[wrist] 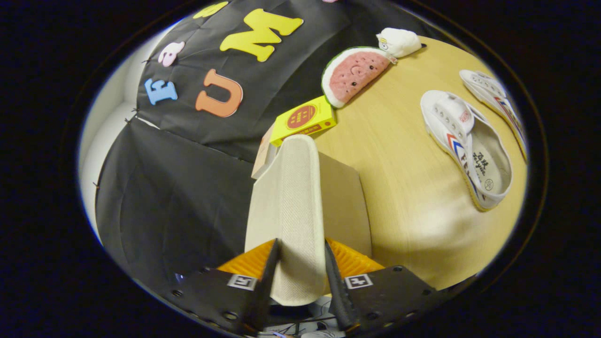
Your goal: Open the storage box then place both shoes into the box .Put the left shoe in first, then the right shoe, with the right side of both shoes facing outward in a uniform manner.
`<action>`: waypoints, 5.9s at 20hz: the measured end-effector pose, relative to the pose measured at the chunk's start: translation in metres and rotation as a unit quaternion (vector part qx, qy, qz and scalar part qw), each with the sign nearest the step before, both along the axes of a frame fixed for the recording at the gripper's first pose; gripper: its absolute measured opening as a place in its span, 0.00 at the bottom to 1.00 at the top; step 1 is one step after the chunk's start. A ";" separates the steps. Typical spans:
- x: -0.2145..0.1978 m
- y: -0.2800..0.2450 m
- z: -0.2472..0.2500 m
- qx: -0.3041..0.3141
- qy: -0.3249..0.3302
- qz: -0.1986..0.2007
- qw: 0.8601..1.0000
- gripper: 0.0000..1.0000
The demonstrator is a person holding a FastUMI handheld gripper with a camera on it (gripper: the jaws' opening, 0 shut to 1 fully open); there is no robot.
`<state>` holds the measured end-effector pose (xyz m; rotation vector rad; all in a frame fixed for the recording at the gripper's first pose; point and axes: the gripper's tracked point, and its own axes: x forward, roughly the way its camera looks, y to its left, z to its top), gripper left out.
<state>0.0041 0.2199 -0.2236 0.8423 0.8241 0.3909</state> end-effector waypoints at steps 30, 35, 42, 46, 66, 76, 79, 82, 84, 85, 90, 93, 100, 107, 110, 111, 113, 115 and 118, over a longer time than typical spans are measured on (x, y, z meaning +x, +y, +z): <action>-0.014 0.253 0.186 -0.105 -0.203 0.178 0.957 0.06; -0.019 0.289 0.197 -0.147 -0.268 0.210 0.929 0.43; -0.015 0.274 0.198 -0.202 -0.322 0.194 0.904 0.73; -0.007 0.228 0.198 -0.252 -0.352 0.155 0.888 0.89; -0.019 -0.181 0.119 -0.388 -0.228 -0.088 0.889 0.95; 0.023 -0.239 -0.042 -0.414 -0.105 -0.032 0.904 0.95; 0.046 -0.244 -0.072 -0.405 -0.092 -0.032 0.909 0.95; 0.064 -0.244 -0.091 -0.392 -0.079 -0.027 0.916 0.95; 0.073 -0.243 -0.102 -0.383 -0.064 -0.023 0.921 0.89; 0.076 -0.244 -0.108 -0.383 -0.056 -0.022 0.922 0.83; 0.078 -0.241 -0.126 -0.356 -0.015 -0.014 0.934 0.36; 0.073 -0.239 -0.125 -0.328 0.018 -0.013 0.945 0.14; 0.071 -0.225 -0.116 -0.229 0.078 -0.050 0.969 0.00; 0.047 -0.196 -0.082 -0.188 0.088 -0.069 0.976 0.00; 0.039 -0.179 -0.051 -0.172 0.079 -0.087 0.978 0.00; 0.037 -0.171 -0.038 -0.166 0.074 -0.093 0.979 0.00; 0.033 -0.154 -0.009 -0.164 0.057 -0.104 0.979 0.00; 0.028 -0.132 0.023 -0.159 0.039 -0.115 0.980 0.00; 0.022 -0.095 0.062 -0.149 0.020 -0.131 0.980 0.00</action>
